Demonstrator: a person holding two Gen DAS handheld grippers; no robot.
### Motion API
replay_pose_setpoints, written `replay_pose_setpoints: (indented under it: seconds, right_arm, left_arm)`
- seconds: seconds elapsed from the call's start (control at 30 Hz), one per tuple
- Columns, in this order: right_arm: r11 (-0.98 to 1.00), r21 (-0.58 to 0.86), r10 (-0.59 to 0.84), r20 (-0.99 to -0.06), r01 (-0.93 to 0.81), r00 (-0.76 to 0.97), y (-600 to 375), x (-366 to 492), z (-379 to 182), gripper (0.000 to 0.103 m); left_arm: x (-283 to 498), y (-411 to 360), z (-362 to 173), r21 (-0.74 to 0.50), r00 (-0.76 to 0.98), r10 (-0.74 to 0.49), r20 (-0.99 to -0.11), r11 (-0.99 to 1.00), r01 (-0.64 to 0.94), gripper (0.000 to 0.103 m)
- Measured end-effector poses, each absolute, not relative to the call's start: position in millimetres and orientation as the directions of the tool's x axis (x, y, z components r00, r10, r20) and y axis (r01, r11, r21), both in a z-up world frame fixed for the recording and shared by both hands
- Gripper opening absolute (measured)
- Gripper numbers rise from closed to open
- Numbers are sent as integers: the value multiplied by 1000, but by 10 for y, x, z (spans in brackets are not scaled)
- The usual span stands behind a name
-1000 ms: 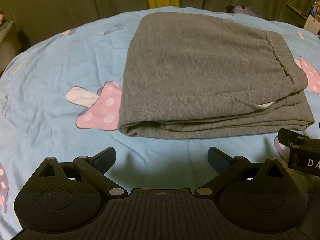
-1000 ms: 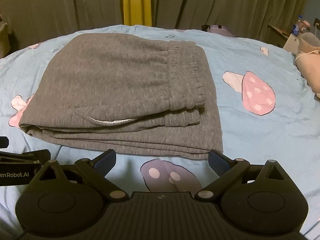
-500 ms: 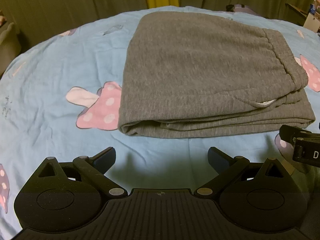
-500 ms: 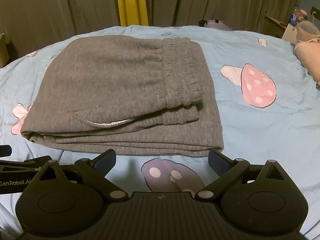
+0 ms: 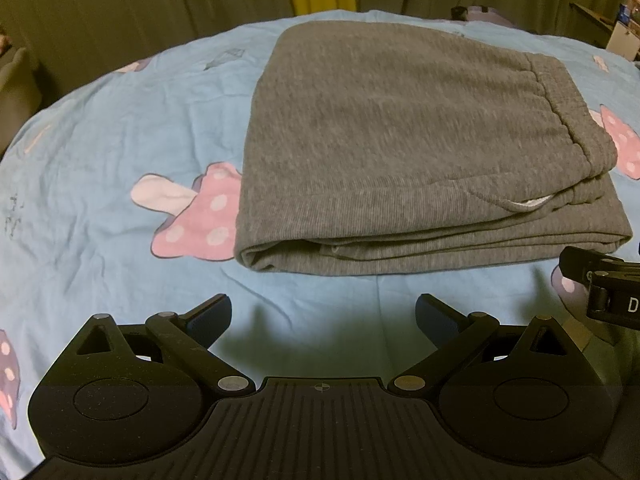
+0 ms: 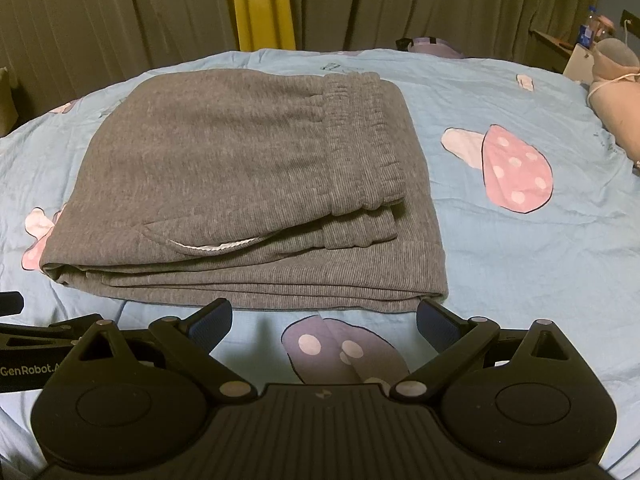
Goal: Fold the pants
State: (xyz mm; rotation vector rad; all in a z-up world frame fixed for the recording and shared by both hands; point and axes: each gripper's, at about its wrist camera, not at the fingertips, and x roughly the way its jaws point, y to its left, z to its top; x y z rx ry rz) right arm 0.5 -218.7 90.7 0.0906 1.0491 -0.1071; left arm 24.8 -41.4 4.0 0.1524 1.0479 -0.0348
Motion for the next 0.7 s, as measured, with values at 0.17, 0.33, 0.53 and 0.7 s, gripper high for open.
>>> replay_pose_setpoints:
  seconds: [0.17,0.33,0.53,0.7]
  right_arm:
    - [991,23,-46,-870,132,492,-2196,12,901,99]
    - [991,21,-47,-869,131,493,-2199,15,899,99]
    - [991,21,-47,-870,131,491,-2198,10,891,99]
    - [991,21,-46,-870,131,491,-2199,11,888,99]
  left_arm:
    - [247,-417,38,112,499,47,-865,988,102,102]
    - [246,-415,34,110,499,45,-865,989,102,102]
    - [244,-411,31,110,499,45,-865,989,102,102]
    - [243,-412,23,112,497,46,-866,988,105,102]
